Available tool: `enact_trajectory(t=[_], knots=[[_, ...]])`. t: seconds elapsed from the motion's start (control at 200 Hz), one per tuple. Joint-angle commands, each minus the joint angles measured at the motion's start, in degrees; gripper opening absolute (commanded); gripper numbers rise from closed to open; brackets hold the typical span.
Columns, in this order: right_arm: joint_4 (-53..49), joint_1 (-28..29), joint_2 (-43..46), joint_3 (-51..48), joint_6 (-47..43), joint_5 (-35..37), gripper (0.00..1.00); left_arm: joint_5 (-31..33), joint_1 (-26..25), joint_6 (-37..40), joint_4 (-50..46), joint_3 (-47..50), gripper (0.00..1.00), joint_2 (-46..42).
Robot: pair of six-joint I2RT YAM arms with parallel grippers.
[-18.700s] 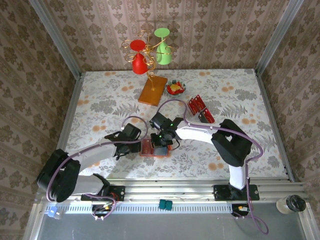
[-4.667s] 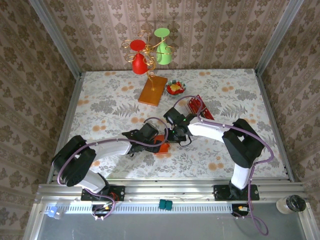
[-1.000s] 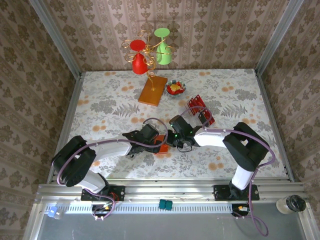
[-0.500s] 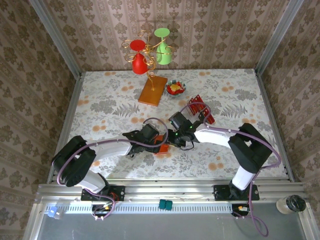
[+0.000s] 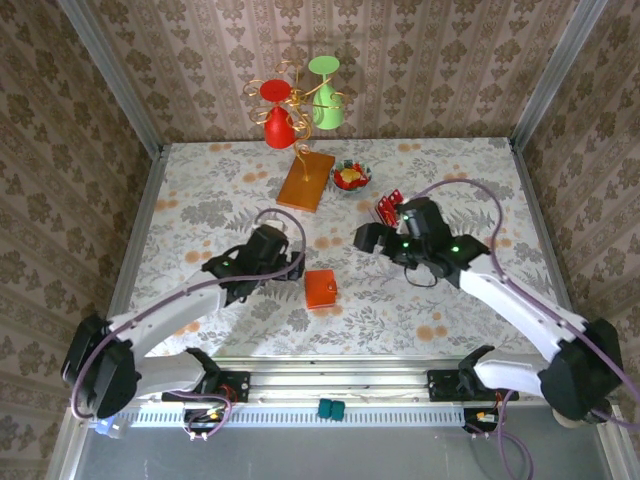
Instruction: Put the credit cards into the card holder
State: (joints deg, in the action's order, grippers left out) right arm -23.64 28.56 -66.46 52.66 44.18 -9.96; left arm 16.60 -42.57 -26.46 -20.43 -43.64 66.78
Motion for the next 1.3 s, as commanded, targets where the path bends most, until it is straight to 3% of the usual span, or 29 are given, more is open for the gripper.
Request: enact_trajectory(t=[0.0, 0.13, 0.28, 0.425, 0.6, 0.665, 0.925, 1.11, 1.295], knots=[[-6.84, -2.16, 5.89, -0.78, -6.76, 6.60, 1.00, 3.97, 2.15, 3.03, -1.29, 1.00, 1.00, -4.55], [-9.16, -4.40, 11.61, -3.35, -9.82, 13.53, 1.00, 5.35, 5.67, 6.08, -0.32, 2.16, 1.00, -8.08], [-3.40, -5.36, 16.99, -10.54, -11.68, 22.49, 1.00, 9.89, 7.50, 12.65, 4.20, 5.25, 1.00, -12.04], [0.78, -7.41, 16.31, -15.29, -14.72, 30.31, 1.00, 11.86, 11.28, 18.59, 10.94, 9.40, 1.00, -15.57], [7.39, -9.52, 14.21, -17.76, -18.98, 31.84, 1.00, 13.76, 16.02, 28.73, 29.18, 18.29, 1.00, -19.35], [11.92, -9.57, 15.51, -19.76, -20.98, 33.33, 1.00, 13.22, 20.15, 31.56, 35.76, 20.64, 1.00, -19.77], [24.51, -11.62, 14.18, -25.13, -29.34, 38.69, 1.00, 6.70, 32.81, 29.02, 45.35, 23.32, 1.00, -9.64], [31.08, -14.85, 11.52, -26.47, -32.36, 37.58, 1.00, 3.76, 33.46, 28.93, 56.42, 24.62, 1.00, -0.21], [35.19, -17.22, 9.77, -27.56, -34.07, 35.23, 1.00, 4.50, 33.43, 29.57, 61.51, 25.34, 1.00, 4.67]])
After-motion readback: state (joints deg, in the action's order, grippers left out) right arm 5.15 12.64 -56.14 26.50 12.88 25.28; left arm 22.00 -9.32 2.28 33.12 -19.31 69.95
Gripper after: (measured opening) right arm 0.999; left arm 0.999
